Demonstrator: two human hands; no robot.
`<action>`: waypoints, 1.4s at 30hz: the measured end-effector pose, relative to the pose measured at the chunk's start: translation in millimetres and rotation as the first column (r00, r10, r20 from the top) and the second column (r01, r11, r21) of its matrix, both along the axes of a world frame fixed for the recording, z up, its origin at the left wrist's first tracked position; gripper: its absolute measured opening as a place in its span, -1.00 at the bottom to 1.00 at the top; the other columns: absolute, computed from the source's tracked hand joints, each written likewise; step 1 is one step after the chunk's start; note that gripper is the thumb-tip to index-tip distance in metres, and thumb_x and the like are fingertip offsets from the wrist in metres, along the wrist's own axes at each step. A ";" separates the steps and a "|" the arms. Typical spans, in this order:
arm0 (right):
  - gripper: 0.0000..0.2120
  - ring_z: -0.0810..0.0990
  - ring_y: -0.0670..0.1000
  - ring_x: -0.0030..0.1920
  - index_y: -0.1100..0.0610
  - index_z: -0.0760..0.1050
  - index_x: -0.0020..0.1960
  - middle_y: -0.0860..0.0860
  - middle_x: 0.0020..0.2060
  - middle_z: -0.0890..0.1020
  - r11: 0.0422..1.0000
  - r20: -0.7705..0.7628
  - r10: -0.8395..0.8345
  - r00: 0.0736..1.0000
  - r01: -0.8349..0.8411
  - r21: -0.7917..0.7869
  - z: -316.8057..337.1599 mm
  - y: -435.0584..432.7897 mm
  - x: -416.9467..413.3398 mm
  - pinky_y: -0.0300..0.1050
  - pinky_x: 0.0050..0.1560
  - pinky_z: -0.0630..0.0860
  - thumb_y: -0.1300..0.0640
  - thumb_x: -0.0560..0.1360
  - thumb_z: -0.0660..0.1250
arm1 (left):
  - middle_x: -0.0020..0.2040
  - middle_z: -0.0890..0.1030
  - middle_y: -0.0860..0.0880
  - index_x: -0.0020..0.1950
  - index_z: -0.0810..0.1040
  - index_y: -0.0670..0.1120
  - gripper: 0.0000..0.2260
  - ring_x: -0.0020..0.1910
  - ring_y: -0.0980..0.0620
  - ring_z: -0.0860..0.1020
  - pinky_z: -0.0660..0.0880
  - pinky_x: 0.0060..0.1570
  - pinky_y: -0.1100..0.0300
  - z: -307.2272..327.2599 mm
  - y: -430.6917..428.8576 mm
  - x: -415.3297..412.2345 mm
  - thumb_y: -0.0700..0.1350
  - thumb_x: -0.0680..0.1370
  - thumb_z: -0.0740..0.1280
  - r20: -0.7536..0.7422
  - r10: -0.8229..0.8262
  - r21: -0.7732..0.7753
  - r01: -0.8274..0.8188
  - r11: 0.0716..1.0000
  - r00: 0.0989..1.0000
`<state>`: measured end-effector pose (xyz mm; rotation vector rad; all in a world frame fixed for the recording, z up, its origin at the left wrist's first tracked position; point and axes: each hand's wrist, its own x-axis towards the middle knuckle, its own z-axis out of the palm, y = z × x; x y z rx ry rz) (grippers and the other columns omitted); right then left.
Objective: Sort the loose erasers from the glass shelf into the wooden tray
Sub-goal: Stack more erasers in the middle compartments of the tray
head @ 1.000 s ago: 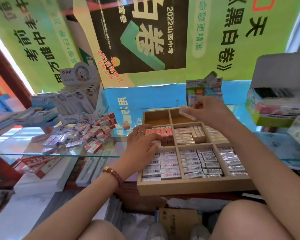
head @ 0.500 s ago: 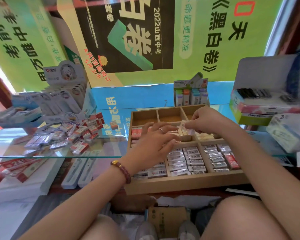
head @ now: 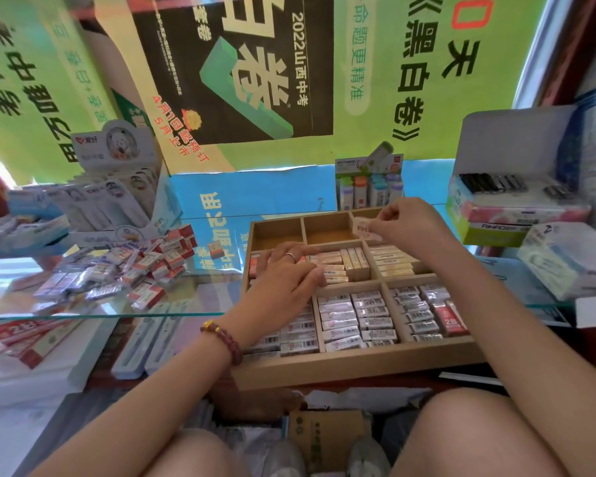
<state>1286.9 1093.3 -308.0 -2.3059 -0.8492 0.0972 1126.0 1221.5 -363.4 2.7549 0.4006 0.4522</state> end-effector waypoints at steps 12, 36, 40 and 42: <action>-0.96 0.39 -0.21 -0.33 0.06 0.49 0.00 -0.13 -0.28 0.46 0.865 0.110 -0.047 0.993 -0.014 0.502 8.1 -7.8 13.0 -0.50 -0.42 0.32 0.12 0.55 0.31 | 0.37 0.39 0.18 -0.09 0.64 0.09 -0.62 0.39 0.19 0.13 -0.11 0.11 0.39 2.8 -2.6 7.4 -0.04 0.65 0.03 -0.011 0.034 -0.118 -0.035 0.992 0.999; -0.95 0.45 -0.14 -0.28 -0.05 0.55 -0.15 -0.13 -0.31 0.51 0.884 0.065 0.449 0.891 -0.432 -0.179 -13.9 -3.6 -3.5 -0.24 -0.30 0.34 0.06 0.46 0.42 | 0.50 0.19 0.17 0.26 0.53 0.14 -0.53 0.46 0.18 0.01 -0.23 0.37 0.12 1.3 1.6 -2.4 0.15 0.62 -0.12 -0.184 0.009 0.202 0.029 0.979 0.983; -0.97 0.48 -0.17 -0.23 -0.05 0.55 -0.13 -0.16 -0.24 0.53 0.867 0.085 0.459 0.884 -0.426 -0.258 -13.9 -0.1 -8.6 -0.27 -0.33 0.30 0.05 0.48 0.40 | 0.50 0.20 0.16 0.28 0.50 0.17 -0.56 0.47 0.16 0.01 -0.21 0.39 0.07 0.3 1.6 -3.8 0.15 0.62 -0.11 -0.193 0.016 0.211 0.026 0.977 0.981; -0.96 0.47 -0.19 -0.24 -0.05 0.55 -0.14 -0.17 -0.25 0.52 0.869 0.076 0.452 0.889 -0.419 -0.263 -14.2 0.3 -9.0 -0.27 -0.34 0.30 0.03 0.48 0.40 | 0.49 0.21 0.16 0.29 0.48 0.20 -0.59 0.47 0.15 0.02 -0.20 0.39 0.06 -0.5 1.8 -4.0 0.14 0.63 -0.09 -0.193 0.017 0.208 0.024 0.978 0.981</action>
